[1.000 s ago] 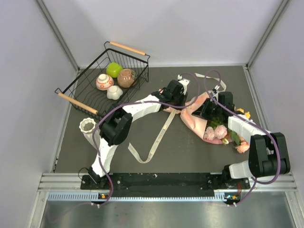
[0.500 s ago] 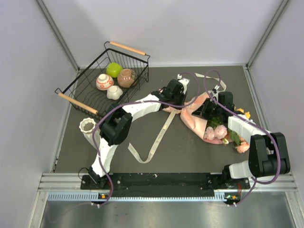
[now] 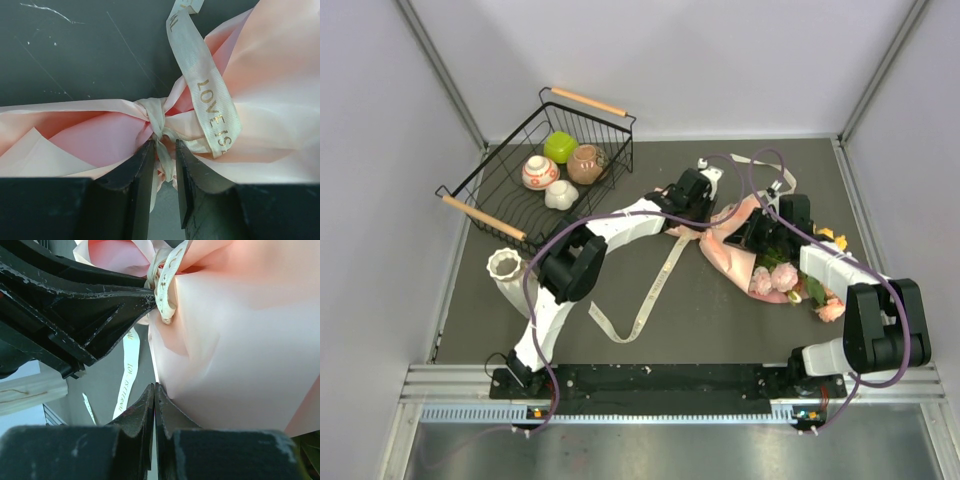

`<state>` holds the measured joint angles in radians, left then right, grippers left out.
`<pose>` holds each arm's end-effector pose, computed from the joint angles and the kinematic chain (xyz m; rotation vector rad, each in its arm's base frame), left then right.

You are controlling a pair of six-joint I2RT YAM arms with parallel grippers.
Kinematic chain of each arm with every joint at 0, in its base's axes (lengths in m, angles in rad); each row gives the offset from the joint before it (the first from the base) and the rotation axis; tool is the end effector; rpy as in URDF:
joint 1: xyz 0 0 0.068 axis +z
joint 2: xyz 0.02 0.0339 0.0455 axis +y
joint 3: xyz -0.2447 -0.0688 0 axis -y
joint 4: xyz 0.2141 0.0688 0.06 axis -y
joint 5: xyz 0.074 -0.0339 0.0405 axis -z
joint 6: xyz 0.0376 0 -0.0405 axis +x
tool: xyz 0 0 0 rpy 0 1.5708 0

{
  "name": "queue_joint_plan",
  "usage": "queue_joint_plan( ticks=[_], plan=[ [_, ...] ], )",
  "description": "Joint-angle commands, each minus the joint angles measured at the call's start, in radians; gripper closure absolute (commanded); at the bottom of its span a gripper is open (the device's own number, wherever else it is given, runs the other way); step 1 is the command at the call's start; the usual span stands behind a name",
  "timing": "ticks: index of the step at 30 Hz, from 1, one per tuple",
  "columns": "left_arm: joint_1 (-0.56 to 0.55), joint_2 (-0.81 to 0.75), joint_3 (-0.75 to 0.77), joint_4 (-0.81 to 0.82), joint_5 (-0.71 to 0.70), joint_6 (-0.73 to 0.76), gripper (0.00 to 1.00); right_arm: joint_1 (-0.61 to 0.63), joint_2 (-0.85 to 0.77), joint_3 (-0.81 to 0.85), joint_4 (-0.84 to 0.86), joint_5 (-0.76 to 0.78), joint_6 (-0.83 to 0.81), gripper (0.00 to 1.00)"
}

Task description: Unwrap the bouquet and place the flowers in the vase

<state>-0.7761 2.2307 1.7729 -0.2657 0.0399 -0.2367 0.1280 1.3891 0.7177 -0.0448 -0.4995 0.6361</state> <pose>0.3359 -0.3319 0.1922 0.6493 2.2692 -0.5574 0.2570 0.0512 0.1977 0.3270 2.3472 0.9568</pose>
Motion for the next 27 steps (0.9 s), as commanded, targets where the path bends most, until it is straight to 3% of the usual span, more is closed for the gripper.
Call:
queue_joint_plan(
  ticks=[1,4,10,20,27],
  plan=[
    [-0.005,-0.002,0.02,-0.03,-0.063,0.023,0.69,0.005,0.007,-0.001,0.037,-0.013,-0.016,1.0],
    [-0.005,0.004,0.02,-0.03,-0.049,0.022,0.71,0.005,0.014,-0.004,0.037,-0.013,-0.015,1.0],
    [-0.005,-0.035,0.02,-0.018,-0.006,0.013,1.0,0.005,0.024,-0.008,0.066,-0.001,-0.012,1.0],
    [-0.002,-0.253,-0.142,0.134,0.124,-0.044,1.0,0.005,0.067,-0.004,0.091,0.042,0.002,1.0],
    [0.015,-0.301,-0.224,0.16,0.175,-0.096,1.0,0.005,0.105,0.003,0.1,0.065,0.005,1.0]
  ],
)
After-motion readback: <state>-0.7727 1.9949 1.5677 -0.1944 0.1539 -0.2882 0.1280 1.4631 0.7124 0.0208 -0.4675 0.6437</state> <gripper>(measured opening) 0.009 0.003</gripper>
